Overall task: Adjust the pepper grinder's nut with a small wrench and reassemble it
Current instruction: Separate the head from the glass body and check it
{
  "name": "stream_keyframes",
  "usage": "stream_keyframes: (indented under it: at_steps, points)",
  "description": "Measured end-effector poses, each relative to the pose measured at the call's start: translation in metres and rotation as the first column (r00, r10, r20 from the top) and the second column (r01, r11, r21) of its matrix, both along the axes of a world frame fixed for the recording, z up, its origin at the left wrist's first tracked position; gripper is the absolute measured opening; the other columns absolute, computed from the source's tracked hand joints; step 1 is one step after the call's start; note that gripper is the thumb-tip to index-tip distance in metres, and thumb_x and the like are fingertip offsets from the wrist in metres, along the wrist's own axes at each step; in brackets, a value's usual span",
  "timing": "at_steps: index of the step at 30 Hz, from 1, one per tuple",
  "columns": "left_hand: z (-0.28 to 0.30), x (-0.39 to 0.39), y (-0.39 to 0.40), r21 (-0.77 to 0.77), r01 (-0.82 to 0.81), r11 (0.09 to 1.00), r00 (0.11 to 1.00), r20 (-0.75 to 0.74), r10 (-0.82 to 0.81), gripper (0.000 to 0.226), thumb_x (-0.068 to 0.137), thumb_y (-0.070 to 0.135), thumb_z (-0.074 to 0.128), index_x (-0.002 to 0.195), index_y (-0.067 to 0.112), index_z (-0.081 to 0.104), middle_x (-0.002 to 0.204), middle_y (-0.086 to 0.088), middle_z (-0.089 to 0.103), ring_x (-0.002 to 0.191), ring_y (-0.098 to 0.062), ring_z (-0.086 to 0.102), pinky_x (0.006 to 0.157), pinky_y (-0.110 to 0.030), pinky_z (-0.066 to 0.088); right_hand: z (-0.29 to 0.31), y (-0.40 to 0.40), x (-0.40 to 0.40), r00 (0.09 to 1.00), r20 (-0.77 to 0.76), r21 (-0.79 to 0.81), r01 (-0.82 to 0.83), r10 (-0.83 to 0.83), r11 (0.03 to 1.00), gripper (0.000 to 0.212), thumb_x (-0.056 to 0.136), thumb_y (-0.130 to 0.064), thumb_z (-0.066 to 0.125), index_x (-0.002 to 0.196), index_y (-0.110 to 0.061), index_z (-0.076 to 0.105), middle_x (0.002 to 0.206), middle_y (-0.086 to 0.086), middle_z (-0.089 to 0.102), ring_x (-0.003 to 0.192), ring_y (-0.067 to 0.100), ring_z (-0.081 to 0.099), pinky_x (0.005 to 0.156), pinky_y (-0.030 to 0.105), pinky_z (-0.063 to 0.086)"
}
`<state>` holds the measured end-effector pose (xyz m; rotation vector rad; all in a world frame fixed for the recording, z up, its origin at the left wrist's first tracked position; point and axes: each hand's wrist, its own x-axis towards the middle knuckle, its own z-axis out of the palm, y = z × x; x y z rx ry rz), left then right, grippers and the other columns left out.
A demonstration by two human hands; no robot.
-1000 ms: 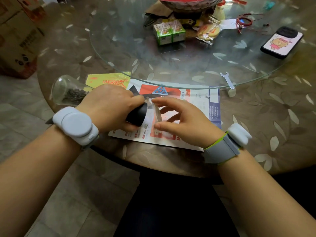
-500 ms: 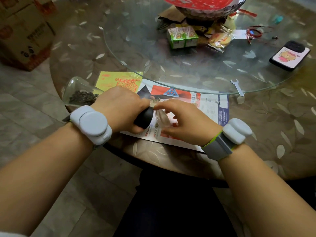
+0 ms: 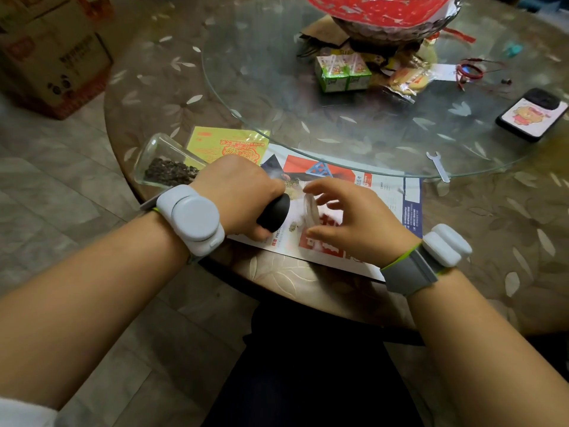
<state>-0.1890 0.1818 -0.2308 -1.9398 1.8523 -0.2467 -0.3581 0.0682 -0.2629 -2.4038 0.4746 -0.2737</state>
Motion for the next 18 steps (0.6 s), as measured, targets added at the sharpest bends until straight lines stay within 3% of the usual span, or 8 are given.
stream_keyframes:
  at_steps: [6,14,18]
  points:
    - [0.003,-0.004,-0.002,-0.003,-0.003,1.000,1.000,-0.009,0.003,0.037,0.075,0.052,0.056,0.098,0.022,0.055,0.057,0.004,0.032,0.058,-0.026,0.047,0.052,-0.028,0.033,-0.002,-0.002,-0.004,0.999,0.014,0.022,0.035,-0.035,0.999,0.060,0.068,-0.020,0.083,0.123,-0.022,0.058,0.118,-0.004,0.063,0.101,0.014,0.061,0.090,0.035,0.052]
    - [0.005,-0.010,-0.006,0.028,-0.033,0.999,0.999,0.014,0.033,0.034,0.074,0.050,0.060,0.097,0.025,0.057,0.058,0.005,0.033,0.055,-0.023,0.043,0.049,-0.027,0.026,-0.007,-0.006,-0.016,0.993,0.056,0.103,0.095,-0.101,0.990,0.058,0.068,-0.014,0.084,0.120,-0.020,0.060,0.112,-0.008,0.062,0.101,0.014,0.062,0.095,0.034,0.051]
    - [0.006,-0.010,-0.007,0.034,-0.035,0.999,0.999,0.011,0.035,0.038,0.074,0.051,0.061,0.100,0.023,0.056,0.058,0.005,0.033,0.058,-0.023,0.045,0.048,-0.026,0.024,-0.007,-0.003,-0.020,0.994,0.052,0.067,0.090,-0.094,0.994,0.059,0.068,-0.015,0.083,0.122,-0.020,0.059,0.114,-0.009,0.062,0.104,0.014,0.061,0.097,0.037,0.049]
